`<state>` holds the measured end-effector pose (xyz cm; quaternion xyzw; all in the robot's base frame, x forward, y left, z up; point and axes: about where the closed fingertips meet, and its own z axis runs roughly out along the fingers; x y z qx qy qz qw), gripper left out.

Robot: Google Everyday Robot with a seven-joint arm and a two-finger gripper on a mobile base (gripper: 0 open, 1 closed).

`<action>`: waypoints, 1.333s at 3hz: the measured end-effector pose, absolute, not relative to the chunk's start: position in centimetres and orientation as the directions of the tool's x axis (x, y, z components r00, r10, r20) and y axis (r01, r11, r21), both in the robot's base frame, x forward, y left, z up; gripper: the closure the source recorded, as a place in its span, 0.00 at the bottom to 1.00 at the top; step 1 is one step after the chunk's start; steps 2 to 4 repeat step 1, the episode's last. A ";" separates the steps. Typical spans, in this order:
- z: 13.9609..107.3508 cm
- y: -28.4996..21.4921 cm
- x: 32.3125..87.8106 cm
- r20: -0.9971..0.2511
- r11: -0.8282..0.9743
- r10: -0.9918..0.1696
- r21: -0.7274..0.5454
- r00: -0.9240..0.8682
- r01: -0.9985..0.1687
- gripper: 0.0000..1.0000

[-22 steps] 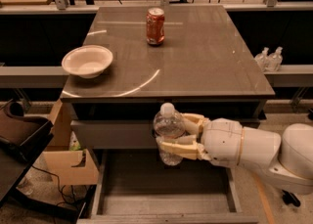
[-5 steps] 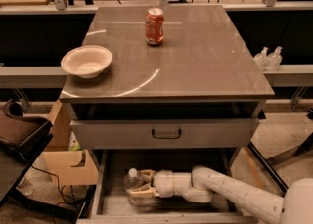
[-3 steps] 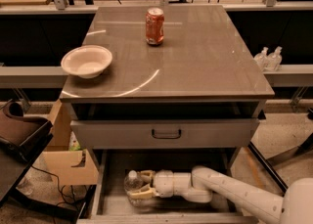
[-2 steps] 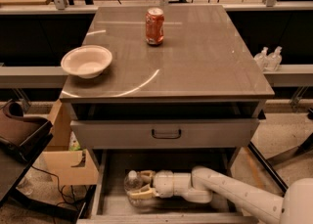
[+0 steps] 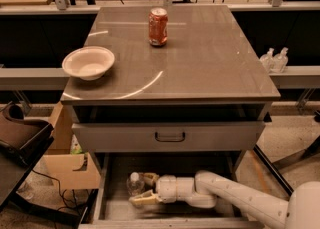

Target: Place water bottle into middle drawer

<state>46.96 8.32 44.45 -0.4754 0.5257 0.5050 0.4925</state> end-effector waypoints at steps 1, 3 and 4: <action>44.5 8.5 46.9 -0.998 0.035 -0.001 0.063 -0.063 -0.997 0.00; 44.5 8.5 46.9 -0.998 0.035 -0.001 0.063 -0.063 -0.997 0.00; 44.5 8.5 46.9 -0.998 0.035 -0.001 0.063 -0.063 -0.997 0.00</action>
Offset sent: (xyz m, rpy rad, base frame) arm 0.0000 0.0000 0.0000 0.0000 0.0000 0.0000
